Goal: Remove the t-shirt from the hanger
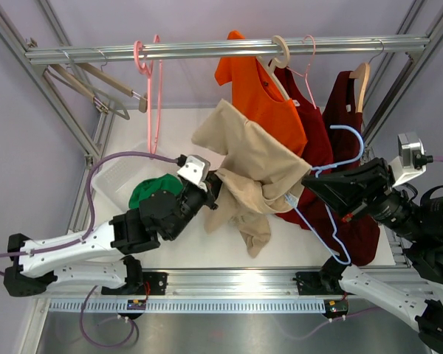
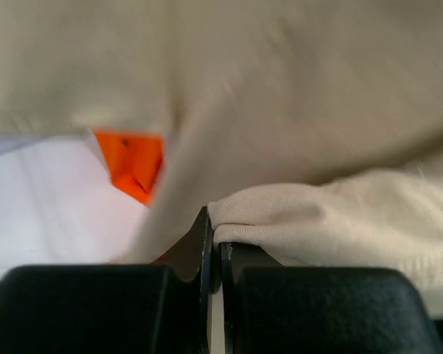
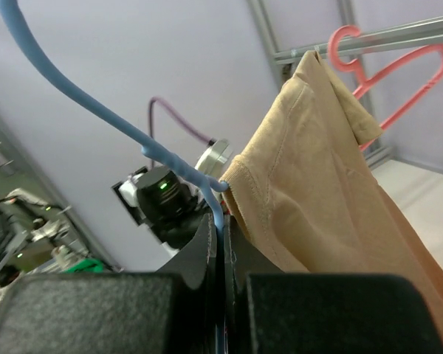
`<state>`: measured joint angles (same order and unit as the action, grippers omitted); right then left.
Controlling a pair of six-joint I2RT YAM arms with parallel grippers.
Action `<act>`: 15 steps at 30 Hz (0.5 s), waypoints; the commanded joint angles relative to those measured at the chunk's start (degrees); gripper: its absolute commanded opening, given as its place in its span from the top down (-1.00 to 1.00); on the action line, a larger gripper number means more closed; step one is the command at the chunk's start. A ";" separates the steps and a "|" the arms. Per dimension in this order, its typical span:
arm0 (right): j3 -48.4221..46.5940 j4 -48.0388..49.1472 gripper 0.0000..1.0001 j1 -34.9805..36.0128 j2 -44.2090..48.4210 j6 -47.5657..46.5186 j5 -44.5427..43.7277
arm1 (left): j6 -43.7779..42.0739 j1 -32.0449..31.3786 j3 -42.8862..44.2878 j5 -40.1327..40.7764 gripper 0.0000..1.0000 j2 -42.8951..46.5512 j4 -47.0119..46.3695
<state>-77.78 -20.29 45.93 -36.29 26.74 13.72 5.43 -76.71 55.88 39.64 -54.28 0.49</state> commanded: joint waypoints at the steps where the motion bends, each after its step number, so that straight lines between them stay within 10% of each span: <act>1: 0.34 1.65 1.00 -0.32 1.04 3.66 8.07 | -4.29 4.89 0.20 -6.27 0.92 -1.61 -15.33; 6: 1.75 5.60 1.00 -0.32 1.14 7.70 13.09 | -4.72 8.59 3.09 -12.64 -0.20 -11.17 -19.38; 9: 2.81 6.93 1.00 -0.32 1.23 9.11 14.58 | -3.59 10.17 4.15 -18.88 -0.41 -13.13 -21.92; 12: 2.98 6.41 1.00 -0.32 1.84 8.68 13.36 | -2.80 10.35 5.73 -26.44 -0.01 -14.10 -21.76; 13: 2.98 5.97 1.00 -0.32 2.19 8.50 13.18 | -2.19 10.26 5.82 -28.19 0.62 -14.18 -21.85; 15: 3.07 5.62 1.00 -0.32 2.63 8.33 12.57 | -1.13 10.26 5.56 -29.53 1.00 -12.79 -21.33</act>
<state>-74.08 -19.44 45.89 -35.33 34.20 24.23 2.52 -66.43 57.87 17.32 -69.36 -13.63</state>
